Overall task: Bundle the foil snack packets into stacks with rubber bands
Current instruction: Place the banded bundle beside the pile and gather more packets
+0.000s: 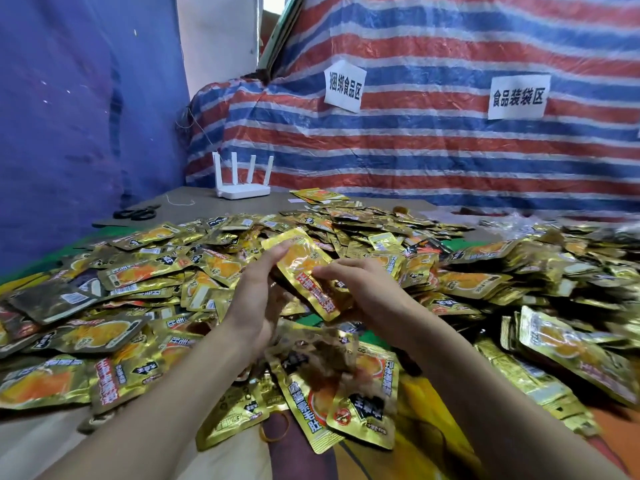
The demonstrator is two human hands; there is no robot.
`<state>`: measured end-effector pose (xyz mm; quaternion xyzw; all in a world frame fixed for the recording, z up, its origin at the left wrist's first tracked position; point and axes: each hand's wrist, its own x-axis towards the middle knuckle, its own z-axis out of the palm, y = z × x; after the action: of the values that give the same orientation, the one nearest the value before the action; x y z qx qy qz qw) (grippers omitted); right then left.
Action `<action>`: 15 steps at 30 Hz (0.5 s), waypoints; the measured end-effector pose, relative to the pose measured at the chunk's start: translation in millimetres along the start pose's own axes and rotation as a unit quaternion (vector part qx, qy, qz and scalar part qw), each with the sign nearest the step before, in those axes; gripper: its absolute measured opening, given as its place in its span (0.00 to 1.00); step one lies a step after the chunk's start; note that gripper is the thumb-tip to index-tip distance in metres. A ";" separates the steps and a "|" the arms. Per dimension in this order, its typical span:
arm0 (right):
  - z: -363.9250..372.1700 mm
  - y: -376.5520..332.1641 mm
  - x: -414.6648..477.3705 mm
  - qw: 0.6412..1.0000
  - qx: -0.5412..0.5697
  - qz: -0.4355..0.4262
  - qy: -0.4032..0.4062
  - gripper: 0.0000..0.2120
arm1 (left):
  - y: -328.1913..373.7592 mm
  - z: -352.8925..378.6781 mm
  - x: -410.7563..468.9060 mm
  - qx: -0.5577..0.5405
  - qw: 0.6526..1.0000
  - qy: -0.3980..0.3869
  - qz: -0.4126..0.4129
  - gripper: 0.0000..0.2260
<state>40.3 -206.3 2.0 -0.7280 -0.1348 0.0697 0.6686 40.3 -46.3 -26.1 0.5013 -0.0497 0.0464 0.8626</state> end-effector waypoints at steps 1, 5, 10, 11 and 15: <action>-5.8 -7.0 -0.1 0.999 -0.028 -0.006 0.026 0.08 | -3.3 1.2 -0.8 0.040 0.999 -0.002 -0.003 0.27; -38.0 -34.3 -0.1 0.982 -0.135 -0.010 0.134 0.10 | -14.4 8.4 -9.6 0.193 0.979 -0.056 0.039 0.30; -81.9 -45.1 3.2 0.916 -0.323 0.004 0.240 0.10 | -22.7 17.1 -21.8 0.312 0.930 -0.112 0.157 0.19; -88.7 -44.7 3.7 0.898 -0.360 0.001 0.254 0.09 | -23.2 18.0 -23.2 0.323 0.923 -0.115 0.177 0.17; -113.9 -42.3 9.5 0.833 -0.475 0.034 0.284 0.15 | -22.6 19.5 -26.6 0.361 0.894 -0.132 0.232 0.15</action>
<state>77.0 -309.4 55.7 -0.9477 0.0689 -0.1898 0.2470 16.0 -75.2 -39.5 0.7543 -0.2572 0.1932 0.5723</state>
